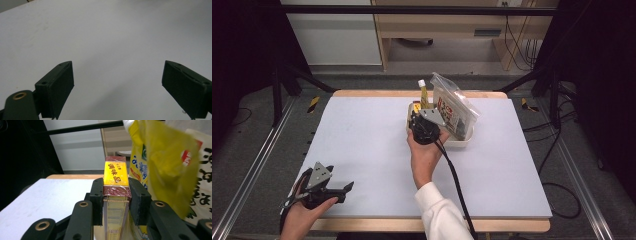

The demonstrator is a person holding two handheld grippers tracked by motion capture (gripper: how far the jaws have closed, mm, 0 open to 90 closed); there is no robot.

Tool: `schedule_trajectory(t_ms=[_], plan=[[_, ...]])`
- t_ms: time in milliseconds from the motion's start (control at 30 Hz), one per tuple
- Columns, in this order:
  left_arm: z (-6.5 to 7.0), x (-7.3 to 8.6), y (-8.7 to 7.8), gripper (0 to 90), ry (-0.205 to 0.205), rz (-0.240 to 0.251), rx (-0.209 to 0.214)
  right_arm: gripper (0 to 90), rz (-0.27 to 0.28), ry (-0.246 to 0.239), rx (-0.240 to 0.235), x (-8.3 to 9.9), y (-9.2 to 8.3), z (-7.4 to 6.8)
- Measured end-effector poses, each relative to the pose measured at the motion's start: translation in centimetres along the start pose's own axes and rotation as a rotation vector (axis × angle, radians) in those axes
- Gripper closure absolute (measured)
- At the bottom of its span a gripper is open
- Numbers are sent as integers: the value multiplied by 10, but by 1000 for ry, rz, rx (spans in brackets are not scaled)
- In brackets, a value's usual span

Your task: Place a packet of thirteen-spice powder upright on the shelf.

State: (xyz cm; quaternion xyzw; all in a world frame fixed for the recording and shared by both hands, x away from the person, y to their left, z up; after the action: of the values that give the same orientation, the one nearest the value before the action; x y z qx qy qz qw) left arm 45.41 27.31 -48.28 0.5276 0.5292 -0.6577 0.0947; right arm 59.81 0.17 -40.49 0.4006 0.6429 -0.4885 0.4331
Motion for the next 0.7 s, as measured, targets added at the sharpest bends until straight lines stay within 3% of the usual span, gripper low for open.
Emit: schedule_trajectory(t_ms=[400,700], plan=[[0,0,0,104,2,-2,-1,653,-57,-31,-16,13,10,-4],[0,0,1,103,5,-5,-2,524,-42,-39,-114,6,-2,-6]])
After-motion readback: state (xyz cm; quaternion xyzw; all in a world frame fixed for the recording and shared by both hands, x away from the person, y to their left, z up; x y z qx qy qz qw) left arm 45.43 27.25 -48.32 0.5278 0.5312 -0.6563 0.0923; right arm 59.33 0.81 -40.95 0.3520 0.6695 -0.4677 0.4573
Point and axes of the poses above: each handheld gripper's, and its own axes: y roughly forward along the jaws, x roughly out of its underside, z roughly to its right, the point moved 6 cm from there along y, roughly forward along the jaws, and after that the axes turned 2 degrees about x, right-handed, at the moved point
